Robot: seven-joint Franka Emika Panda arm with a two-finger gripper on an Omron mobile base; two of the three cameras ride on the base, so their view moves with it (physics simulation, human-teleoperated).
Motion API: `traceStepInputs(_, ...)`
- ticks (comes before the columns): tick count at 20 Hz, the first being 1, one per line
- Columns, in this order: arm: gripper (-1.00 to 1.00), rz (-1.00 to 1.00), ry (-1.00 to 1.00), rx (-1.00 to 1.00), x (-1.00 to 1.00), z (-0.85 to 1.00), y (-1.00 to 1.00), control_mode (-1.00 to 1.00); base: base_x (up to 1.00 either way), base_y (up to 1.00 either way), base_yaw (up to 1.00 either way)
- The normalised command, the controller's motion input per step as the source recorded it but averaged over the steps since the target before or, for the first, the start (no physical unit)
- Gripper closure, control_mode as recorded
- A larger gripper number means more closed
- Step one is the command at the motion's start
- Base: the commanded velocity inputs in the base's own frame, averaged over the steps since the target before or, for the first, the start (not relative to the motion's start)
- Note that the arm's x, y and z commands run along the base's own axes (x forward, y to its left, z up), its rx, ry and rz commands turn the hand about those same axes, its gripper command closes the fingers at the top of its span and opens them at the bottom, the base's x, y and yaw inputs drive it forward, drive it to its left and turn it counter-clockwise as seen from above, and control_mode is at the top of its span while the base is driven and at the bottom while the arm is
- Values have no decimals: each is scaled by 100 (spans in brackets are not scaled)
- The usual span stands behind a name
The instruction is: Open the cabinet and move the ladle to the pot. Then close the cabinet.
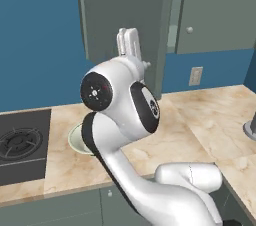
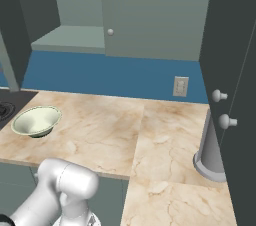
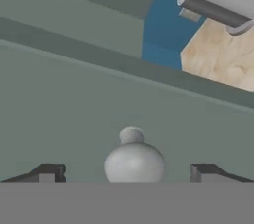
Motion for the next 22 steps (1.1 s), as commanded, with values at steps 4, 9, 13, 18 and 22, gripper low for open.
traceStepInputs(4,-100,1,-9,0,53,1,-86,-100,0,0,0)
traceStepInputs(9,-100,9,-14,0,87,1,-79,-100,0,0,0)
traceStepInputs(13,-100,17,-9,0,100,0,-58,-100,0,0,0)
traceStepInputs(18,-100,16,-4,0,96,0,-40,-100,0,0,0)
traceStepInputs(22,-100,7,0,0,98,5,-6,-100,0,0,0)
